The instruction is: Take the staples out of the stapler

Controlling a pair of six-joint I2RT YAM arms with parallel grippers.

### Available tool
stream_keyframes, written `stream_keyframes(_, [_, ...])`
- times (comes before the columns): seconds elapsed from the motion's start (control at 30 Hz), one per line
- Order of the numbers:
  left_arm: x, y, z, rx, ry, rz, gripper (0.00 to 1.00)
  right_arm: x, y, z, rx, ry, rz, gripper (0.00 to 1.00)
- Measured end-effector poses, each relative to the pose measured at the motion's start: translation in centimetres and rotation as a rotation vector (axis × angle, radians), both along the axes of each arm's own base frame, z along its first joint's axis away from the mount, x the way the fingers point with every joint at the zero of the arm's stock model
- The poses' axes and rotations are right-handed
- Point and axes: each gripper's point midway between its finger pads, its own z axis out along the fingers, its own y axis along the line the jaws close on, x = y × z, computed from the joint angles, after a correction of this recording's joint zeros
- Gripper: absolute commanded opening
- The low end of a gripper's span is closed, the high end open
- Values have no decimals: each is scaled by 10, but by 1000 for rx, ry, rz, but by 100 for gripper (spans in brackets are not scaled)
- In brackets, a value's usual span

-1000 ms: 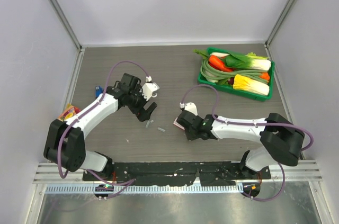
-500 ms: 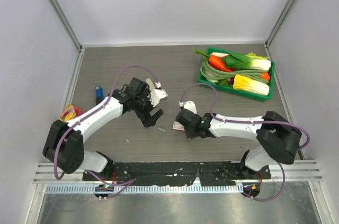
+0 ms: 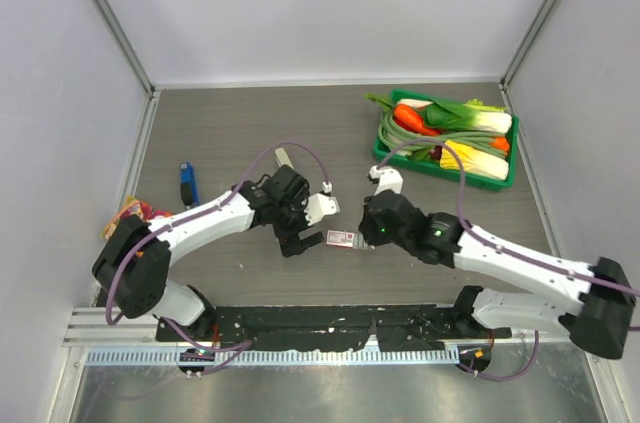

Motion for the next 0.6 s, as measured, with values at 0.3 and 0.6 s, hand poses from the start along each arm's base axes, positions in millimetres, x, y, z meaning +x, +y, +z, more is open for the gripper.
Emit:
stream_keyframes(0.3, [-10,-12,-33,112,-61,-182,97,5,-16,62,192,-124,-54,18])
stream_keyframes(0.6, [-7,-28,-37,116,-139,-283,94,4,-20,60,183,-119,-62,11])
